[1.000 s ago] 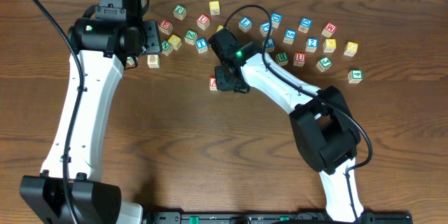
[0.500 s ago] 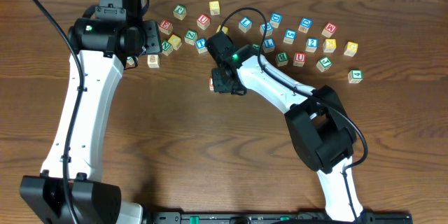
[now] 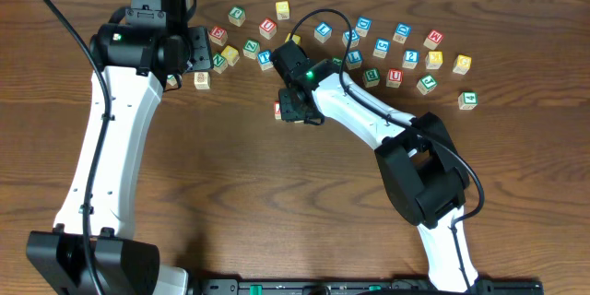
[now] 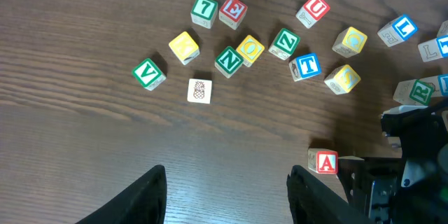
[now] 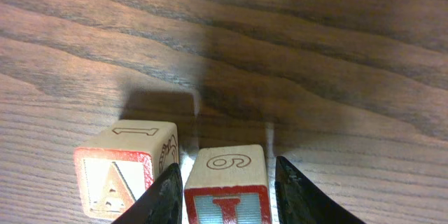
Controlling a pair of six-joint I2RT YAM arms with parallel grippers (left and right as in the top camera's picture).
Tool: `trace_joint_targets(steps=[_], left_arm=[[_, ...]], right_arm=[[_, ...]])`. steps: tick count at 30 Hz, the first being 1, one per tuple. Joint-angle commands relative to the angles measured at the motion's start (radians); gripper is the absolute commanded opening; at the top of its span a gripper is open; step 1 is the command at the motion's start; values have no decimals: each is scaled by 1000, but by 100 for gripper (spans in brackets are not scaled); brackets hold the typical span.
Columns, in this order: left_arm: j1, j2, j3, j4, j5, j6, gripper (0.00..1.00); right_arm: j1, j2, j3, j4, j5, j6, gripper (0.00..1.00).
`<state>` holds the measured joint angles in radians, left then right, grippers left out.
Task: Spell out AI2
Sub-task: 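Lower the I block beside the A block, release, and lift the right gripper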
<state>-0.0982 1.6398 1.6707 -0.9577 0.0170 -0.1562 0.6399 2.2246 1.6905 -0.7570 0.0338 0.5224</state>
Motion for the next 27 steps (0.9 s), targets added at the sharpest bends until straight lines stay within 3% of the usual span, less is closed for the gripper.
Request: trace_joint_targets(steps=[1, 5, 16, 27], left_arm=[[3, 1, -1, 2, -2, 9, 55], [3, 0, -1, 2, -2, 9, 55], [3, 0, -1, 2, -2, 9, 55], [3, 1, -1, 2, -2, 9, 55]], right_arm=[[2, -9, 17, -18, 12, 8, 37], [-4, -50, 27, -32, 12, 3, 36], [-18, -88, 27, -105, -11, -12, 22], [-42, -126, 29, -153, -70, -35, 22]])
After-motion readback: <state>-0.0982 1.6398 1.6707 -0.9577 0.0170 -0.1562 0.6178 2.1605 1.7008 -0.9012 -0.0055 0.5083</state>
